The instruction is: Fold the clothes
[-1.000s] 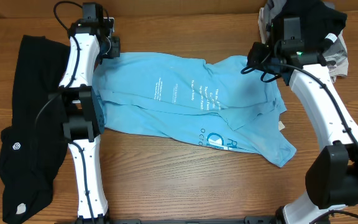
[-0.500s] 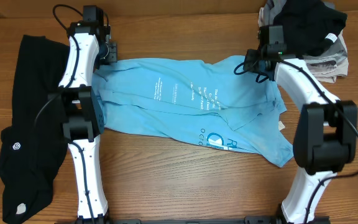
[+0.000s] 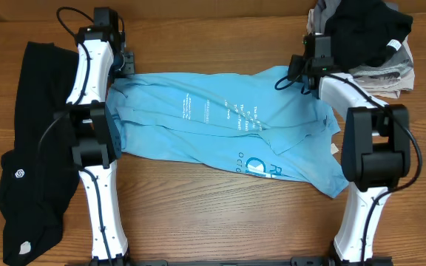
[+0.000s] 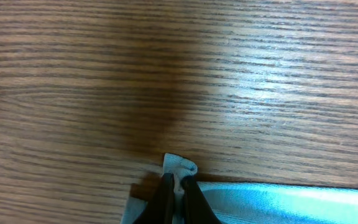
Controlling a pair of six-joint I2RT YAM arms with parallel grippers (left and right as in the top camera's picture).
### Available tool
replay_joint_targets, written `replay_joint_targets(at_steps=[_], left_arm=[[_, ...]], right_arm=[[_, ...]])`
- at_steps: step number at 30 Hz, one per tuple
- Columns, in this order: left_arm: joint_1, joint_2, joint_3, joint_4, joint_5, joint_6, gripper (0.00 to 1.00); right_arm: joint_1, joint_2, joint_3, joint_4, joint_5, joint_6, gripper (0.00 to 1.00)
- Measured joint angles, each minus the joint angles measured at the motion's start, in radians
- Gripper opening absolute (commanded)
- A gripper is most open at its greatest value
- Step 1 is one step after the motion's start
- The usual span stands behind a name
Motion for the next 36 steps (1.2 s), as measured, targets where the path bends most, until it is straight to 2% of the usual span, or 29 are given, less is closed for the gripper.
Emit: replay_joint_targets(at_steps=[4, 6, 9, 13, 17, 22, 28, 33, 36], left_arm=[[0.0, 0.0, 0.0, -0.002, -0.004, 0.0, 0.04], [0.0, 0.0, 0.0, -0.002, -0.004, 0.0, 0.04], [0.0, 0.0, 0.0, -0.002, -0.004, 0.0, 0.04], [0.0, 0.0, 0.0, -0.002, -0.005, 0.0, 0.04], [0.0, 0.006, 0.031, -0.017, -0.008, 0.0, 0.04], [0.0, 0.011, 0.151, -0.073, -0.007, 0.0, 0.04], [0.0, 0.011, 0.343, -0.201, -0.01, 0.0, 0.04], [0.0, 0.011, 0.36, -0.333, -0.012, 0.0, 0.04], [0.0, 0.011, 0.36, -0.417, -0.013, 0.0, 0.04]], right_arm=[[0.0, 0.03, 0.003, 0.026, 0.011, -0.005, 0.49], [0.0, 0.031, 0.003, 0.026, 0.013, -0.005, 0.26], [0.0, 0.031, 0.005, 0.026, 0.013, -0.003, 0.04], [0.0, 0.032, 0.027, -0.02, 0.009, -0.003, 0.04], [0.0, 0.037, 0.108, -0.178, 0.008, -0.005, 0.04], [0.0, 0.052, 0.313, -0.455, 0.006, -0.005, 0.04], [-0.001, 0.053, 0.631, -0.92, -0.088, 0.0, 0.04], [0.0, 0.053, 0.675, -1.217, -0.149, 0.058, 0.04], [0.0, 0.052, 0.676, -1.282, -0.162, 0.079, 0.04]])
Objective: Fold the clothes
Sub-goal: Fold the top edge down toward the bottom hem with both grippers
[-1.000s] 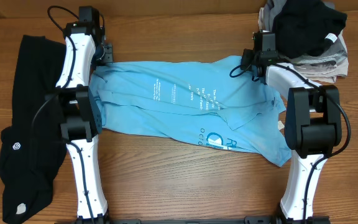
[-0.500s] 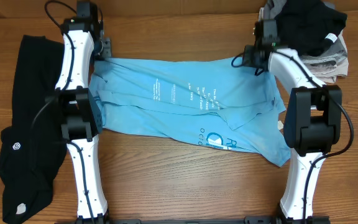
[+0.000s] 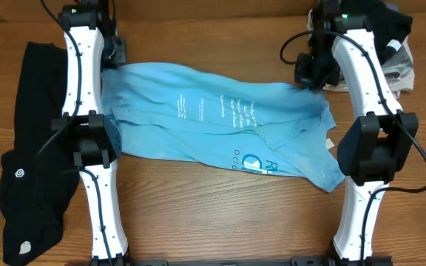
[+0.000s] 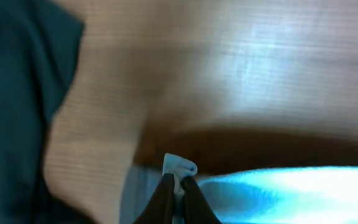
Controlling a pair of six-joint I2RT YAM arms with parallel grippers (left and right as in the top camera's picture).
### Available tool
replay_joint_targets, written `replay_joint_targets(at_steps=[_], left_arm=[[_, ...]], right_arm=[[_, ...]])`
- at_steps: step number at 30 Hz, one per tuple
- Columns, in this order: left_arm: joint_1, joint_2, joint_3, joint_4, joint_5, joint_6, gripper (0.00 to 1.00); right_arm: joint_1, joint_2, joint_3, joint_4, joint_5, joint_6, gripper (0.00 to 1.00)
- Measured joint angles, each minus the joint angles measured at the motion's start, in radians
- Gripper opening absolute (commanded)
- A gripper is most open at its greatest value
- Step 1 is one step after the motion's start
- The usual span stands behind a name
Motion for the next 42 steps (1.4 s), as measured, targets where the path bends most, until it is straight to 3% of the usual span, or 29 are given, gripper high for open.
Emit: replay_joint_targets(at_steps=[8, 20, 35, 36, 37, 38, 39, 40, 42], left_arm=[[0.0, 0.0, 0.001, -0.195, -0.005, 0.0, 0.04], [0.0, 0.0, -0.007, -0.201, 0.047, 0.019, 0.04], [-0.001, -0.216, -0.422, -0.2, 0.048, 0.031, 0.04], [-0.001, -0.223, -0.448, -0.202, 0.05, 0.032, 0.09], [-0.001, -0.225, -0.477, -0.203, 0.051, 0.035, 0.24], [-0.001, -0.225, -0.506, -0.201, 0.05, 0.046, 0.44], [-0.001, -0.225, -0.534, -0.202, 0.048, 0.052, 0.72], [-0.001, -0.225, -0.557, -0.202, 0.043, 0.053, 0.87], [-0.001, -0.225, -0.583, -0.203, 0.024, 0.053, 1.0]], right_arm=[[-0.003, -0.04, 0.0, -0.113, -0.001, 0.018, 0.04], [-0.013, -0.096, -0.222, -0.12, 0.002, 0.039, 0.04], [-0.013, -0.178, -0.506, 0.082, -0.019, 0.045, 0.04], [-0.012, -0.178, -0.518, 0.089, -0.023, 0.045, 0.04], [-0.013, -0.178, -0.528, 0.091, -0.025, 0.045, 0.04], [-0.012, -0.178, -0.533, 0.09, -0.028, 0.045, 0.07], [-0.013, -0.178, -0.535, 0.09, -0.031, 0.045, 0.15], [-0.012, -0.178, -0.536, 0.09, -0.033, 0.045, 0.22], [-0.013, -0.178, -0.536, 0.09, -0.038, 0.037, 0.33]])
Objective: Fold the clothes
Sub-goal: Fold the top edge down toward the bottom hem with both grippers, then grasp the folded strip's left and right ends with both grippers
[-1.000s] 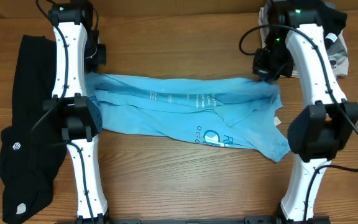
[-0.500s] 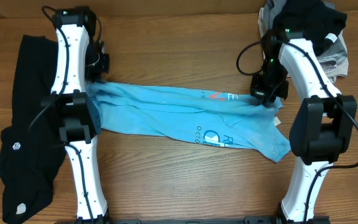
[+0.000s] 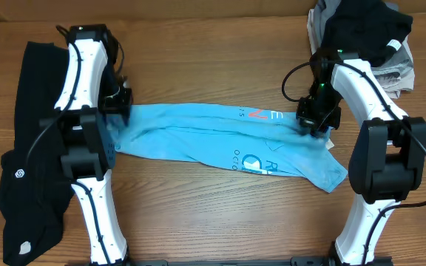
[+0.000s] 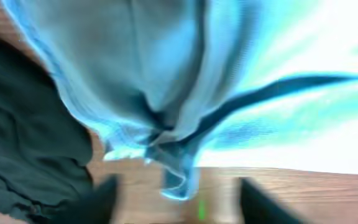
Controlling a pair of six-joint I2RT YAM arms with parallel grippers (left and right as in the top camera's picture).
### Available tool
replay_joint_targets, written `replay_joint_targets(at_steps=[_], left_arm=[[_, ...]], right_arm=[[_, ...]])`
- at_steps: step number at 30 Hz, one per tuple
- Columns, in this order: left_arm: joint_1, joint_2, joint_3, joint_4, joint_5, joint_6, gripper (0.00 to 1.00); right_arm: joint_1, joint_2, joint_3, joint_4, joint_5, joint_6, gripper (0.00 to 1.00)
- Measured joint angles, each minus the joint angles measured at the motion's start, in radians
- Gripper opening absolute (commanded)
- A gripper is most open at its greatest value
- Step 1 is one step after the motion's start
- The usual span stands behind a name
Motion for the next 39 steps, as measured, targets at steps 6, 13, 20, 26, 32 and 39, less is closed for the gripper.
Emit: replay_joint_targets(at_steps=[6, 13, 20, 26, 32, 39], left_arm=[[0.016, 0.0, 0.038, 0.0, -0.046, -0.011, 1.0], [0.052, -0.027, 0.268, 0.018, -0.025, -0.013, 1.0], [0.043, -0.226, 0.458, 0.157, 0.152, -0.014, 1.0], [0.036, -0.425, 0.507, 0.128, 0.201, -0.02, 1.0], [0.036, -0.5, 0.511, 0.0, 0.177, -0.023, 1.0], [0.032, -0.498, 0.399, 0.001, 0.17, -0.023, 1.0]], right_arm=[[0.0, -0.011, 0.0, -0.002, -0.011, -0.014, 0.65], [0.0, -0.214, 0.042, -0.044, -0.021, -0.025, 0.86], [0.001, -0.506, 0.081, -0.026, -0.076, -0.006, 0.89], [0.006, -0.589, 0.081, -0.046, -0.089, 0.005, 0.92], [0.053, -0.686, 0.029, -0.039, -0.066, 0.023, 0.96], [0.07, -0.723, -0.158, 0.043, -0.044, 0.04, 1.0]])
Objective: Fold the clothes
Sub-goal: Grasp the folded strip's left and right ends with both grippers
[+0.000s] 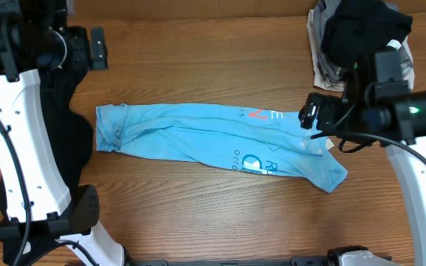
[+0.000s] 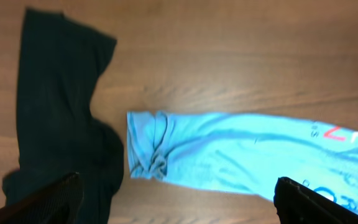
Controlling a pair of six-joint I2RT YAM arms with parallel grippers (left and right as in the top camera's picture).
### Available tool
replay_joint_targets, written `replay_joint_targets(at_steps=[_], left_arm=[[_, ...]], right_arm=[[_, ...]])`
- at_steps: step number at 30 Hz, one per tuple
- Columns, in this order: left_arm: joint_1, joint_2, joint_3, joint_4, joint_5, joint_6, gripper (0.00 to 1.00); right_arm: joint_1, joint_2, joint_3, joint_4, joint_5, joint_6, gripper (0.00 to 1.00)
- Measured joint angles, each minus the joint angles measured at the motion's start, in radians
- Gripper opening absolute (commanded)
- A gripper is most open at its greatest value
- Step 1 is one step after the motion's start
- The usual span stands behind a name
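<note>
A light blue shirt (image 1: pixel 213 140) lies on the wooden table folded into a long strip running left to right, printed text near its right end. The left wrist view looks down on its bunched left end (image 2: pixel 151 146). My left gripper (image 1: pixel 95 46) hangs high over the table's back left, open wide, with only the tips of its fingers (image 2: pixel 48 199) showing at the bottom corners of that view and nothing between them. My right gripper (image 1: pixel 313 117) hovers over the shirt's right end; its jaws do not show.
A black garment (image 2: pixel 61 106) lies left of the shirt, partly under my left arm. A pile of dark and grey clothes (image 1: pixel 361 33) sits at the back right corner. Bare wood (image 1: pixel 198 214) spans the front of the table.
My left gripper was low at the shirt's left end; now it is open, high above the back left. The right arm is also higher. The shirt stays a long strip.
My left gripper was shut on a corner of the spread shirt's far edge, the right gripper at the other far corner. Then both held that edge higher and farther back. Then the edge lay forward, the shirt halved lengthwise. Now the left gripper is open and raised.
</note>
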Motion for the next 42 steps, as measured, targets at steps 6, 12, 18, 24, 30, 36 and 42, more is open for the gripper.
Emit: replay_joint_targets(at_steps=[6, 12, 18, 24, 30, 36, 42], left_arm=[[0.0, 0.001, -0.203, 0.051, -0.031, 0.001, 1.0], [0.0, 0.004, -0.427, 0.233, -0.042, 0.002, 1.0], [0.0, 0.008, -0.65, 0.396, -0.046, 0.016, 1.0], [0.0, 0.01, -0.774, 0.487, -0.049, 0.027, 1.0], [0.031, 0.01, -0.818, 0.537, -0.029, 0.058, 1.0], [0.078, 0.01, -0.923, 0.613, 0.047, 0.124, 1.0], [0.081, 0.012, -1.0, 0.674, 0.037, 0.163, 1.0]], right_arm=[[0.0, 0.003, -0.196, 0.169, -0.027, 0.003, 1.0], [0.0, 0.003, -0.256, 0.236, -0.046, 0.002, 1.0], [0.0, 0.003, -0.257, 0.247, -0.049, 0.002, 1.0], [0.0, 0.003, -0.257, 0.247, -0.053, 0.001, 1.0], [0.0, 0.003, -0.257, 0.248, -0.05, 0.002, 1.0], [0.0, 0.015, -0.257, 0.257, -0.042, 0.002, 1.0], [0.0, 0.033, -0.257, 0.256, -0.04, 0.002, 1.0]])
